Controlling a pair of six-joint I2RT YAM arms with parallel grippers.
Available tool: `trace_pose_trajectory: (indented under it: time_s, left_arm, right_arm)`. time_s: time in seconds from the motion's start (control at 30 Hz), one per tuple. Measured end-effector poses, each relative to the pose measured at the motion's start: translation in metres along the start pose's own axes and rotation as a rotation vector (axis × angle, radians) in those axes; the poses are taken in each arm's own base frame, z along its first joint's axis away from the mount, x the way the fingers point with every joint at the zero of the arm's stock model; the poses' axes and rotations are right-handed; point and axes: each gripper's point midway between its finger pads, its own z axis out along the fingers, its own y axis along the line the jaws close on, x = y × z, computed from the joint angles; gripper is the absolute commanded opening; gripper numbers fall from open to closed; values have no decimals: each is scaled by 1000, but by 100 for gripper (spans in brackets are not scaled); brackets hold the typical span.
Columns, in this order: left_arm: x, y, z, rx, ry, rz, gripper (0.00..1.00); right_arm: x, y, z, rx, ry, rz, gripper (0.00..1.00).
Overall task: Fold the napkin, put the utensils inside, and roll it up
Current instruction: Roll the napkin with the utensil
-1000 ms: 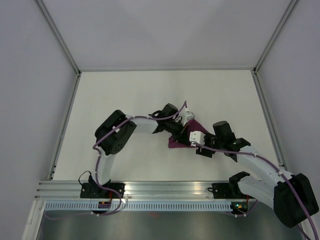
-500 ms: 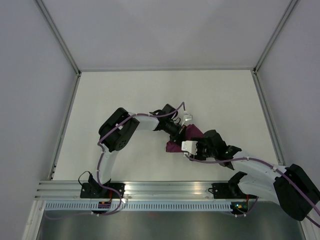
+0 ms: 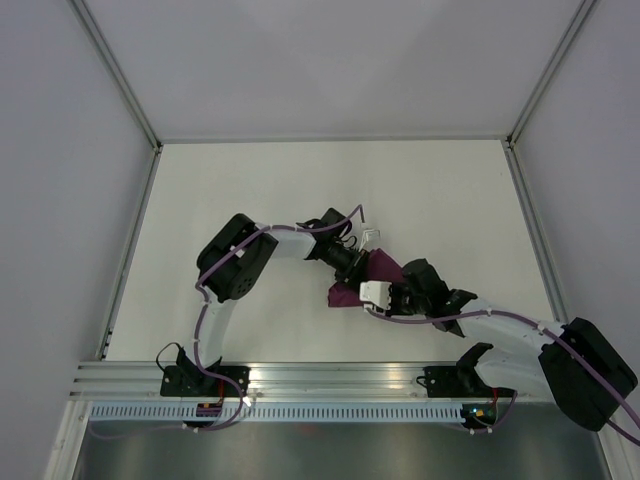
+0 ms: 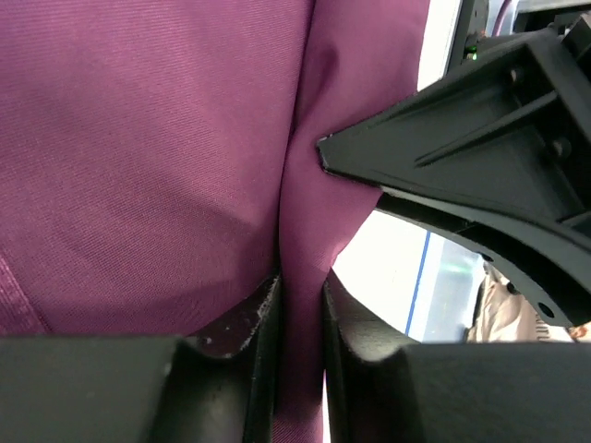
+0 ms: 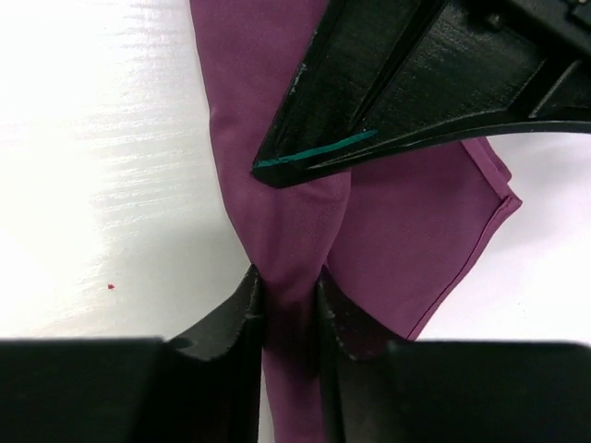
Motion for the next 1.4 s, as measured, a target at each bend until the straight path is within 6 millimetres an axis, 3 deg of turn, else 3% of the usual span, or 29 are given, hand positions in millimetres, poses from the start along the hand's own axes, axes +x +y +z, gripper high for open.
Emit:
trace_pose_trajectory:
  time_s: [0.2, 0.63, 0.83, 1.0, 1.07, 1.17, 1.3, 1.4]
  left_arm:
    - [0, 4, -14, -22, -50, -77, 37]
    - [-9, 20, -53, -169, -300, -177, 38]
    - [-23, 22, -97, -341, -564, -84, 39]
    - [-20, 14, -125, -431, -789, 51, 43]
    - [-14, 9, -123, -484, -836, 146, 45]
    - [-8, -14, -103, -545, -850, 368, 46]
    - [-18, -49, -90, -589, -891, 640, 51]
    - [-23, -55, -83, -667, -879, 802, 55]
  right_arm:
    - [-12, -11, 4, -12, -14, -7, 10]
    - [-18, -24, 18, -166, -3, 77, 8]
    - [-17, -27, 21, -270, 1, 135, 8]
    - [-15, -30, 25, -390, 1, 218, 9]
    - [-15, -31, 27, -441, -2, 259, 9]
    - [-14, -31, 28, -502, -7, 311, 9]
    - [-12, -31, 30, -575, -6, 377, 9]
    - [-12, -31, 31, -616, -5, 419, 9]
